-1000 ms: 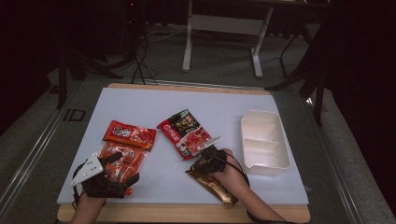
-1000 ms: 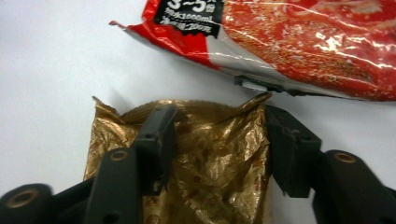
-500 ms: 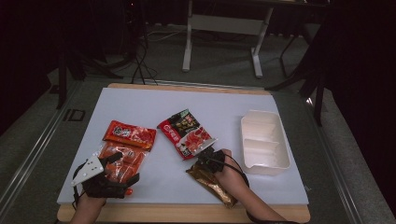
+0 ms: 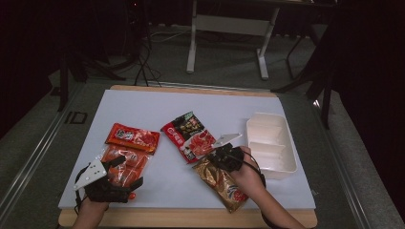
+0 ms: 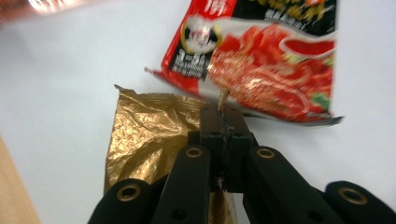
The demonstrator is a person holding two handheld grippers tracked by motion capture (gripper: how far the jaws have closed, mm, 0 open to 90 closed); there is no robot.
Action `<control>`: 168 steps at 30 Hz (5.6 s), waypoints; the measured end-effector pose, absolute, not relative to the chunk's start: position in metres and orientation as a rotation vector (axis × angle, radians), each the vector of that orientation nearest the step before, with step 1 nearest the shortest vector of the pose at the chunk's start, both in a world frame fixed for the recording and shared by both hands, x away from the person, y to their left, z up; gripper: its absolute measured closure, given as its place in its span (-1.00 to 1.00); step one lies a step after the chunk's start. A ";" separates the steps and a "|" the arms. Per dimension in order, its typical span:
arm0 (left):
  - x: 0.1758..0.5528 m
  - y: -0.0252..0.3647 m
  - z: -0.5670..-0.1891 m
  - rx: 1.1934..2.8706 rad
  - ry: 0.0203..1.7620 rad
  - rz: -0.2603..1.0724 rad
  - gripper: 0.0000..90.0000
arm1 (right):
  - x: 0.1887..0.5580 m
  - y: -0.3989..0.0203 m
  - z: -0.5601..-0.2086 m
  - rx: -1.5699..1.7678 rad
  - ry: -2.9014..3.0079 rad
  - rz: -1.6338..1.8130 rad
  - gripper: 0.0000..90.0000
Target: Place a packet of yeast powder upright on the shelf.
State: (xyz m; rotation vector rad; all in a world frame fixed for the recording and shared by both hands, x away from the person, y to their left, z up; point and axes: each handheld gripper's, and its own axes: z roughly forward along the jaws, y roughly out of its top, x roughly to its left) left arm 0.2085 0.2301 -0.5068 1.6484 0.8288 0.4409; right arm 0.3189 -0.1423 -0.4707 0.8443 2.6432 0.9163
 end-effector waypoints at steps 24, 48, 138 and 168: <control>0.208 0.228 -0.507 1.648 0.825 0.438 -1.00 | 0.310 -0.163 -0.399 0.816 2.482 1.243 0.99; 0.209 0.223 -0.508 1.661 0.814 0.421 -1.00 | 0.364 -0.183 -0.357 0.909 2.239 1.351 0.99; 0.191 0.236 -0.511 1.656 0.887 0.464 -1.00 | 0.468 -0.336 -0.414 1.484 1.815 1.295 0.96; 0.193 0.232 -0.512 1.687 0.880 0.467 -1.00 | 0.424 -0.333 -0.390 1.333 1.835 1.260 -0.49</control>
